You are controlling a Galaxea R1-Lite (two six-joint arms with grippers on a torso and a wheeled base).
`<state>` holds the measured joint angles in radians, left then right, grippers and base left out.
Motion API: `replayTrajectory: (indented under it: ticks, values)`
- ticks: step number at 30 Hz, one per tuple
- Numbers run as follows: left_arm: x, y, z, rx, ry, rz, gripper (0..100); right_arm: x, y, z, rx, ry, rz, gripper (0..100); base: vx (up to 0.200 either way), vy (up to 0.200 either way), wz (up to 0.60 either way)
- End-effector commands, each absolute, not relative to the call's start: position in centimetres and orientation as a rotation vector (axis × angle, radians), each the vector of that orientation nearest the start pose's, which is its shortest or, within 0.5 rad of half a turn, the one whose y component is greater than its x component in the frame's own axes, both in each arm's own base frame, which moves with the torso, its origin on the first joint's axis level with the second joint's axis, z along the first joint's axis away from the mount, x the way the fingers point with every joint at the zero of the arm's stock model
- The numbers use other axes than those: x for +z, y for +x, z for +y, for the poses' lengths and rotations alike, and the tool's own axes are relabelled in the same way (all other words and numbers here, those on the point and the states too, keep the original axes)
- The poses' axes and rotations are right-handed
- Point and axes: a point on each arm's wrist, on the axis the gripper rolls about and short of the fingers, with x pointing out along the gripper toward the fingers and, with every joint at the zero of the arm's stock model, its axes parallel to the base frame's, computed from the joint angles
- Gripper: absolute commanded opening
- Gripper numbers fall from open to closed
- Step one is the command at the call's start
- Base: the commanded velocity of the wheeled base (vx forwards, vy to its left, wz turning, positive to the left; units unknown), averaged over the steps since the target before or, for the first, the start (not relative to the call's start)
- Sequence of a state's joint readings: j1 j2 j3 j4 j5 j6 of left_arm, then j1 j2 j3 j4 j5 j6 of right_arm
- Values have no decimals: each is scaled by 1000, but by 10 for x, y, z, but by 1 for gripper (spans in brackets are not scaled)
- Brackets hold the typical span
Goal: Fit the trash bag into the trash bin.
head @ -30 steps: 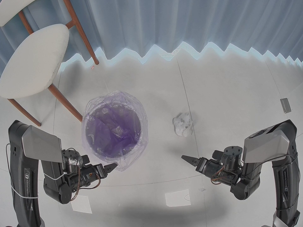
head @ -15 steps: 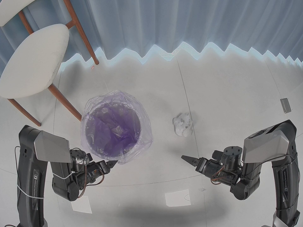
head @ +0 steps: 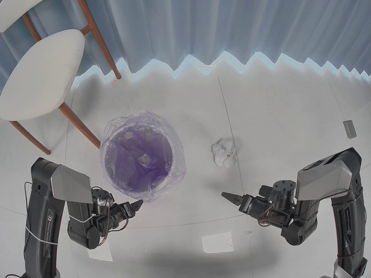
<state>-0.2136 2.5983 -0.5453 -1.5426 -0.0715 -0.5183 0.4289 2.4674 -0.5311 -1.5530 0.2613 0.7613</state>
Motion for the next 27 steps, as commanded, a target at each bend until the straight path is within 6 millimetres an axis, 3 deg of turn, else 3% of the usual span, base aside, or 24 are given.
replayTrajectory:
  ticks: [1, 5, 6, 7, 9, 13, 14, 17, 19, 20, 23, 27]
  values:
    - [-83, 310, -71, -150, -414, 608, 100, -45, 304, 146, 502, 664, 618, 100, 0, 0, 0]
    - [-40, 288, -68, -191, -374, 570, 100, -41, 304, 145, 502, 679, 613, 100, 0, 0, 0]
    - [-40, 288, -68, -191, -374, 570, 100, -41, 304, 145, 502, 679, 613, 100, 0, 0, 0]
    - [-13, 275, -66, -232, -384, 538, 100, -38, 303, 145, 503, 693, 614, 100, 0, 0, 0]
    - [13, 256, -66, -280, -388, 506, 100, -36, 302, 145, 504, 704, 616, 100, 0, 0, 0]
    - [57, 203, -66, -414, -392, 456, 100, -24, 294, 146, 516, 726, 615, 100, 0, 0, 0]
    - [61, 198, -65, -429, -393, 446, 100, -21, 292, 147, 521, 728, 615, 100, 0, 0, 0]
    - [100, 179, -67, -521, -405, 269, 100, 4, 266, 167, 623, 748, 635, 100, 0, 0, 0]
    - [110, 173, -66, -541, -407, 214, 100, 10, 257, 176, 659, 751, 647, 100, 0, 0, 0]
    - [133, 164, -66, -591, -412, 97, 100, 16, 243, 196, 728, 754, 663, 100, 0, 0, 0]
    - [168, 170, -80, -701, -417, -60, 100, 21, 237, 227, 769, 747, 643, 100, 0, 0, 0]
    - [207, 199, -94, -712, -411, -117, 100, 27, 256, 254, 607, 691, 698, 100, 0, 0, 0]
